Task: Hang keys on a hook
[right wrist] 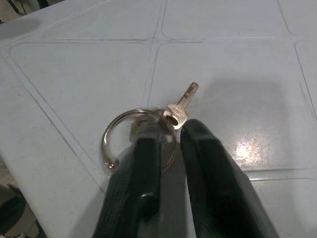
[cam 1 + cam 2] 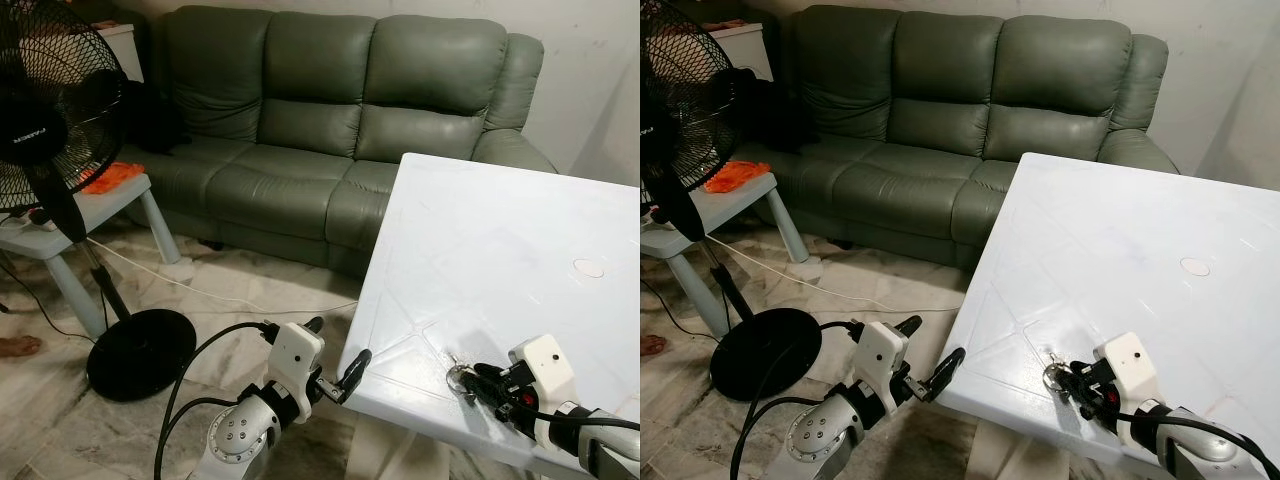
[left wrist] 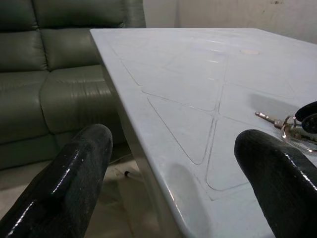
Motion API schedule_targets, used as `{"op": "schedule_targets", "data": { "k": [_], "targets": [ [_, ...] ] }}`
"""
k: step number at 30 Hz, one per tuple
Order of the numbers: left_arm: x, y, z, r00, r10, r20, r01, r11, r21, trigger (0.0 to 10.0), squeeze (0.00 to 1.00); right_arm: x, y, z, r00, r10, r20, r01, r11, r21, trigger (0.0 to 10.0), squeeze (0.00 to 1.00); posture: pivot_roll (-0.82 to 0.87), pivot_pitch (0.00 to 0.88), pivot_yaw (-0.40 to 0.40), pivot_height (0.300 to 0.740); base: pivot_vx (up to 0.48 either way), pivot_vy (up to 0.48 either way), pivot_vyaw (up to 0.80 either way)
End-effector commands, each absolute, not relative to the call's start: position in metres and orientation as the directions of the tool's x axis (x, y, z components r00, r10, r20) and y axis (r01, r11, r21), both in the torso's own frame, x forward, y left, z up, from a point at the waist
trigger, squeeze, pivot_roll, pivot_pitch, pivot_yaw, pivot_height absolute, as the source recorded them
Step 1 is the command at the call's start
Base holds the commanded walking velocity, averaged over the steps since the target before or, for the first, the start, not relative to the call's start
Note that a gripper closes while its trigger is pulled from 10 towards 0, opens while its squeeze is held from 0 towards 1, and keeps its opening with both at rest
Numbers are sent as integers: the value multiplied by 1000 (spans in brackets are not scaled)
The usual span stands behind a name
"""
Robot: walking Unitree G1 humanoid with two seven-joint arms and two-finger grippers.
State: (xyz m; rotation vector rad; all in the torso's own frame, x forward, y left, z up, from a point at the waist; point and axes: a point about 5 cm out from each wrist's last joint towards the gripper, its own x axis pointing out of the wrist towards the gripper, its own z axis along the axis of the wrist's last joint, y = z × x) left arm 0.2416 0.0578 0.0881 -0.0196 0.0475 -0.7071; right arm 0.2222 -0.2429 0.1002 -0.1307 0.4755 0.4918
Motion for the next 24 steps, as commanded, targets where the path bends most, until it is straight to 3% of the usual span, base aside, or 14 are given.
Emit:
{"op": "schedule_targets", "data": {
  "k": [1,7,8,9,10,12,13,19,20,21,22,23,24],
  "targets": [
    [242,57,92,760,-649,-29,649,761,-22,10000,0,223,-244,103,786,416,-457,-476,879,-19,0,0,-8,0,-13,740,0,0,0],
    [241,57,92,760,-649,-28,649,761,-22,10000,0,224,-246,103,788,412,-457,-474,880,-24,0,0,-8,0,-15,740,0,0,0],
    [241,57,92,761,-649,-30,648,761,-23,10000,0,224,-245,103,784,414,-463,-478,878,-23,3843,0,-9,0,-16,740,0,0,0],
    [241,57,92,761,-649,-30,648,761,-23,10000,0,224,-245,103,784,414,-463,-478,878,-23,3843,0,-9,0,-16,740,0,0,0],
    [241,57,91,761,-648,-30,648,761,-24,10000,0,225,-245,102,783,416,-463,-482,876,-28,10000,0,-8,0,-15,740,0,0,0],
    [241,57,92,761,-649,-29,648,761,-24,10000,0,225,-246,102,784,416,-461,-473,881,-8,10000,0,-8,0,-17,740,0,0,0],
    [241,57,92,761,-648,-29,648,761,-24,10000,0,226,-246,105,791,439,-427,-485,874,-1,10000,1000,-8,0,-16,740,0,0,0],
    [241,57,92,761,-648,-29,647,762,-27,10000,0,229,-248,109,808,422,-411,-480,876,-44,10000,1000,-9,0,-16,740,0,0,0],
    [241,57,92,762,-647,-28,647,762,-27,10000,0,230,-248,110,814,425,-396,-471,882,-22,10000,416,-9,0,-16,740,0,0,0],
    [241,57,92,762,-647,-29,647,762,-28,10000,0,232,-249,112,826,425,-370,-461,887,-9,10000,494,-8,0,-15,740,0,0,0],
    [241,57,92,762,-647,-29,647,762,-28,10000,0,232,-249,112,826,425,-370,-461,887,-9,10000,494,-8,0,-15,740,0,0,0],
    [240,57,92,761,-648,-29,647,762,-28,10000,0,233,-250,113,838,410,-359,-445,896,-15,10000,1000,-8,0,-15,740,0,0,0],
    [240,57,92,761,-648,-29,647,762,-28,10000,0,234,-251,113,843,399,-362,-433,901,-15,10000,1000,-8,0,-15,740,0,0,0]
  ]
}}
